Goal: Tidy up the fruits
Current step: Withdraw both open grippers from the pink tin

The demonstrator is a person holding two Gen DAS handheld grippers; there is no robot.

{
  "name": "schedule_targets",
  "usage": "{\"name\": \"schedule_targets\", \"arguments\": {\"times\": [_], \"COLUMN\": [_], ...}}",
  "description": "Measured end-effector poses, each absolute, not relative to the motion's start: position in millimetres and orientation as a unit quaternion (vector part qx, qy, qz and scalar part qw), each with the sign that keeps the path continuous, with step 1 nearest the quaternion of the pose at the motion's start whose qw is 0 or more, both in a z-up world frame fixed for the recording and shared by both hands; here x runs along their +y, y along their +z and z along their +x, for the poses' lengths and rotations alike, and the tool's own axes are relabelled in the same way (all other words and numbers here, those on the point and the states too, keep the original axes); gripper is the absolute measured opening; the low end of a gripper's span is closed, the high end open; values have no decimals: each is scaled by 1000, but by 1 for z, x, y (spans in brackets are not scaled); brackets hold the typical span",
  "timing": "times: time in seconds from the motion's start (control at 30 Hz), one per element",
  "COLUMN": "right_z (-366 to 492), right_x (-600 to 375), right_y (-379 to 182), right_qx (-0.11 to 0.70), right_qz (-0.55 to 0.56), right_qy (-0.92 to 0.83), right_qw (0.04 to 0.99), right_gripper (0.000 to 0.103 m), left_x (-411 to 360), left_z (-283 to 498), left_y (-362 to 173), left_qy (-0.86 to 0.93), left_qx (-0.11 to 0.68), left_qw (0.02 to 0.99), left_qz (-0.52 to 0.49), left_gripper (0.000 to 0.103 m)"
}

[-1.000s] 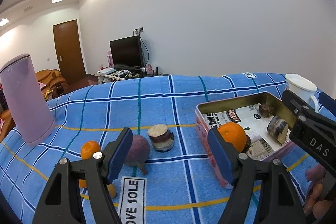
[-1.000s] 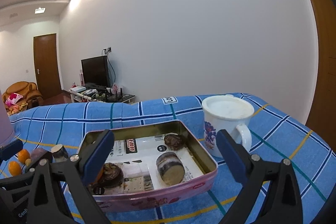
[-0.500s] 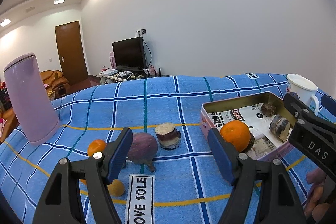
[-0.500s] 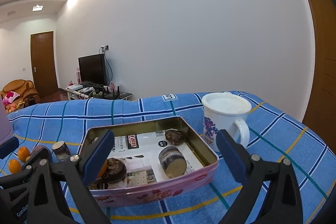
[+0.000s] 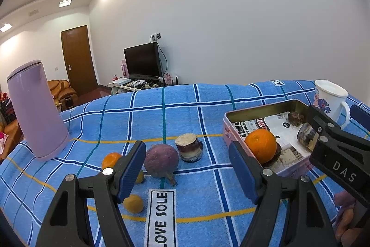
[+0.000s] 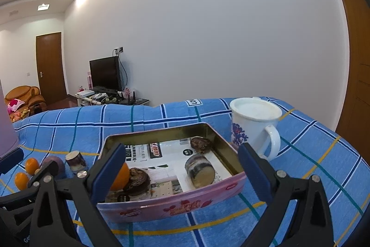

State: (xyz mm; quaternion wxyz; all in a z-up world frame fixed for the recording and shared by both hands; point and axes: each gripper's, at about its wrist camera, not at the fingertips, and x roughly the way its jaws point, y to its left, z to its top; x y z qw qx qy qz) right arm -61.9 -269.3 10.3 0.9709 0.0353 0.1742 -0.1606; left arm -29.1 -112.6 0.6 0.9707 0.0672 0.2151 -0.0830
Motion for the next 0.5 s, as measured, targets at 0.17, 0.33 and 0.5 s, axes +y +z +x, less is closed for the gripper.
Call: {"name": "schedule_targets", "arguments": {"times": [0.17,0.33,0.5], "right_z": [-64,-64,-65], "right_x": [-261,-252,-242], "right_y": [10,10,8], "right_qx": [177,185,192], "right_qz": [34,38,45], "right_qy": [-157,-152,-140], "right_qw": [971,970,970], "right_gripper": [100,100,100], "left_x": [-109,-103,-89], "left_z": [-31,-33,-28], "left_y": [0,-1,-5], "left_qy": [-85,-93,-96], "left_qx": [218,224,241], "left_qw": [970,967,961], "left_qz": [70,79,97], "left_gripper": [75,75,75]}}
